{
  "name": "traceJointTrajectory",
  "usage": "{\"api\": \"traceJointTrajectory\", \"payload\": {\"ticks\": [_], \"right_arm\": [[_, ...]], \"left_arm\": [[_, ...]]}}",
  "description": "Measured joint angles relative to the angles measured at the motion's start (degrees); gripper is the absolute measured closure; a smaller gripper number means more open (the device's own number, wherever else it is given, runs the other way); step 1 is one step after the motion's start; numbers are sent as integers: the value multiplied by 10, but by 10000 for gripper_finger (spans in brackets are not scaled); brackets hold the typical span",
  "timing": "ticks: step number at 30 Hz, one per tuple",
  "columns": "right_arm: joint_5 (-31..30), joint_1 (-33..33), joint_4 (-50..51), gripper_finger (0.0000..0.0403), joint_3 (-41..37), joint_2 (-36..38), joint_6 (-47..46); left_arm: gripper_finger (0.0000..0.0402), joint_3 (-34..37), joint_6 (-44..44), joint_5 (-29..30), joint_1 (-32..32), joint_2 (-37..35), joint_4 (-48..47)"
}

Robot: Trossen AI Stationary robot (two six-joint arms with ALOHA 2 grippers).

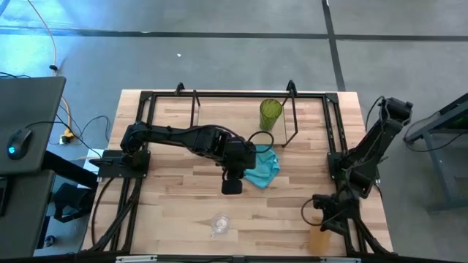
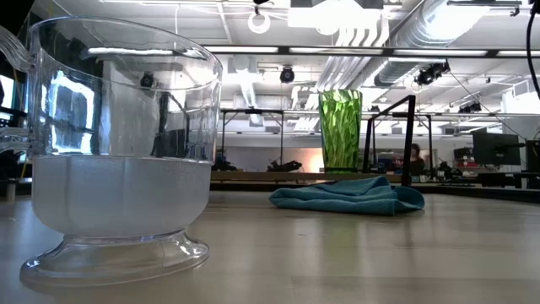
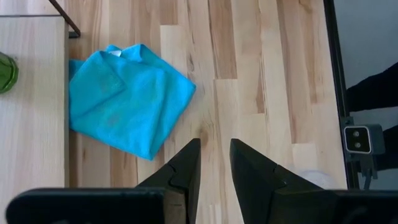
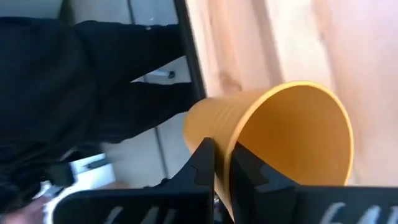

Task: Stack small to large cups/mugs on shelf
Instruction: Put the yellow cup on the shelf

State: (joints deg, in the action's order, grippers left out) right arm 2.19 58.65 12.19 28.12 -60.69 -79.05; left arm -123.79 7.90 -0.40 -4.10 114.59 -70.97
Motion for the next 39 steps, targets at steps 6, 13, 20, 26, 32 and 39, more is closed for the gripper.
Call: {"api": "traceJointTrajectory", "payload": {"ticks": [6, 13, 20, 26, 32, 39], "right_arm": [[-3, -57, 124, 402, 67, 0, 80], [-53, -131, 254, 401, 143, -2, 166], [-43, -195, 286, 401, 192, -26, 242], [4, -229, 280, 401, 210, -87, 290], [-1, -231, 298, 402, 243, -130, 309], [-62, -233, 383, 402, 282, -144, 282]], "left_arm": [[325, 0, -1, 22, 0, 0, -19], [325, 0, -1, 47, 0, -8, -35], [325, 0, 0, 61, 0, -23, -43], [325, 0, 9, 65, 0, -26, -47], [325, 0, 14, 67, 0, -27, -59], [325, 0, 13, 67, 0, -27, -62]]}}
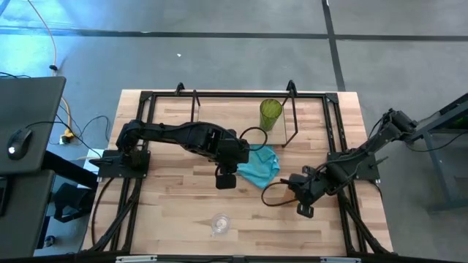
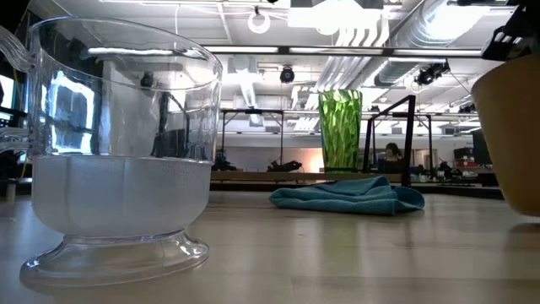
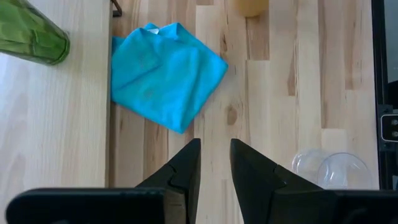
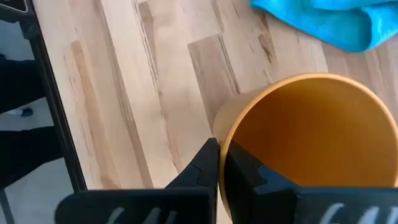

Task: Stack small to large cups/mugs on shelf
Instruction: Put the yellow cup on the shelf

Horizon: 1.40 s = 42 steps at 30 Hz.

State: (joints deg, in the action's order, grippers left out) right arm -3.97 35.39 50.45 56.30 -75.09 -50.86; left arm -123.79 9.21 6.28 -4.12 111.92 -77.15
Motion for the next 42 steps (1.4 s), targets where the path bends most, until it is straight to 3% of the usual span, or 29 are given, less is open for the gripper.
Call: {"api": "traceJointTrajectory", "payload": {"ticks": [17, 28, 42], "right_arm": [[23, -1, -49, 399, -1, -14, -28], [31, -1, -59, 314, -1, -14, -31], [46, -1, -93, 304, -1, -14, -27]], "left_arm": [[325, 0, 0, 0, 0, 0, -10], [325, 0, 0, 0, 0, 0, -10], [325, 0, 0, 0, 0, 1, -10]]}}
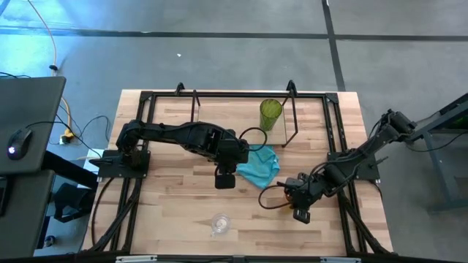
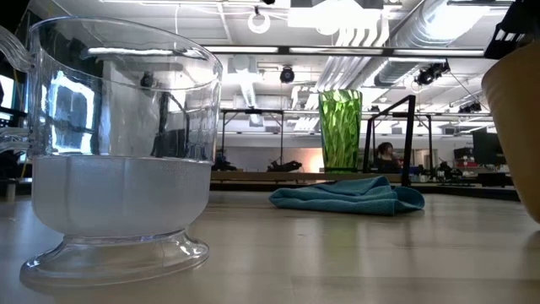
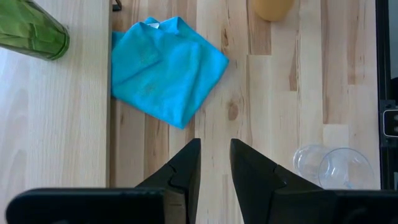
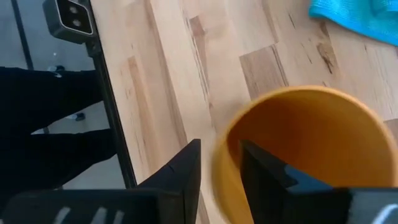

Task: Stack small to large cups/mugs on shelf
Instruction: Put the yellow cup on the shelf

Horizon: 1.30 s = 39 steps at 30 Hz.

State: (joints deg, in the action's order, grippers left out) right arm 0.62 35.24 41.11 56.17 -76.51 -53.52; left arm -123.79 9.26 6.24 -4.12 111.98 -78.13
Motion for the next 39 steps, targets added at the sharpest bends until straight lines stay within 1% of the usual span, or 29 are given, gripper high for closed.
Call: {"api": "traceJointTrajectory", "payload": {"ticks": [5, 14, 22, 26, 31, 36, 39], "right_arm": [[-1, 0, 4, 304, 14, 0, 10], [-12, 0, 64, 304, 55, 0, 18], [-37, 0, 91, 304, 95, 0, 35], [-56, 0, 121, 304, 130, 0, 49], [-117, 5, 158, 304, 200, 1, 97], [-205, 21, 198, 304, 281, 2, 161], [-267, 37, 214, 303, 316, 14, 194]], "left_arm": [[325, 0, 0, 0, 0, 0, 0], [325, 0, 0, 0, 0, 0, 1], [325, 0, -5, 0, 0, 0, 12], [325, 0, -7, 0, 0, 0, 17], [325, 0, -7, 0, 0, 0, 21], [325, 0, -7, -8, 0, 0, 57], [325, 0, -13, -18, 0, 0, 84]]}}
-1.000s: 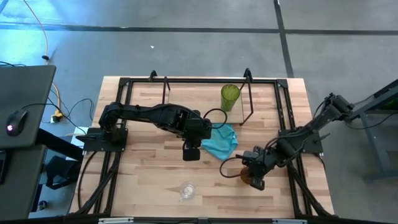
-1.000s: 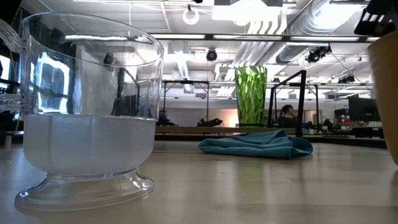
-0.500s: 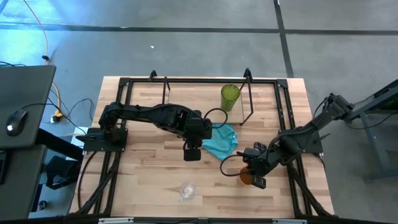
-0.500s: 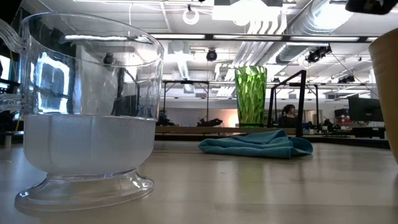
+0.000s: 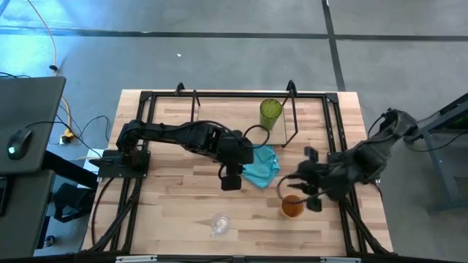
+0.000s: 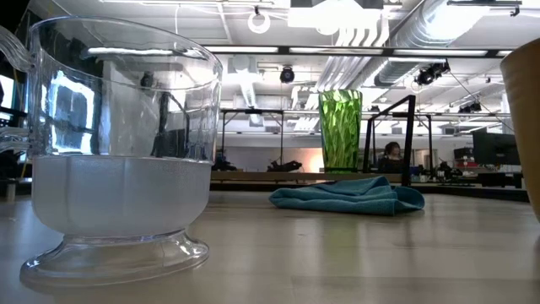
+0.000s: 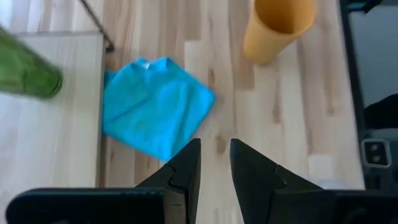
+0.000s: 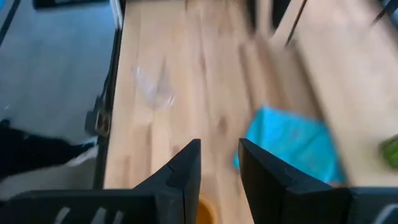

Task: Stack small to large cups/mugs on shelf
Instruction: Put the yellow cup on the shelf

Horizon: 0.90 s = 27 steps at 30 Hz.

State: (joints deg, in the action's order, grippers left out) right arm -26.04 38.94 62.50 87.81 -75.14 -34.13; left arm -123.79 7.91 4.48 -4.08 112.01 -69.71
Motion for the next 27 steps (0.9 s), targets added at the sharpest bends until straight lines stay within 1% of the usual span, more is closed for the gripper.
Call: {"api": "traceJointTrajectory", "payload": {"ticks": [3, 6, 9, 13, 17, 21, 24, 25, 27], "right_arm": [[-56, 16, 8, 304, 17, 23, 17], [-102, 30, 23, 304, 21, 52, 16], [-137, 42, 34, 304, 21, 80, 16], [-179, 53, 53, 304, 21, 113, 30], [-212, 58, 58, 304, 21, 146, 61], [-233, 58, 59, 304, 21, 180, 89], [-250, 58, 59, 304, 21, 205, 118], [-258, 58, 59, 304, 21, 212, 126], [-272, 58, 59, 304, 21, 227, 142]], "left_arm": [[325, 3, 0, -22, 0, 0, 47], [325, 28, 0, -49, 0, 0, 114], [325, 50, 11, -54, 0, 1, 146], [325, 92, 40, -56, 0, 9, 216], [325, 139, 78, -56, 0, 6, 344], [325, 163, 115, -55, 0, 8, 387], [325, 168, 142, -56, 0, 17, 414], [325, 168, 148, -58, 0, 22, 419], [325, 166, 164, -75, 0, 40, 462]]}}
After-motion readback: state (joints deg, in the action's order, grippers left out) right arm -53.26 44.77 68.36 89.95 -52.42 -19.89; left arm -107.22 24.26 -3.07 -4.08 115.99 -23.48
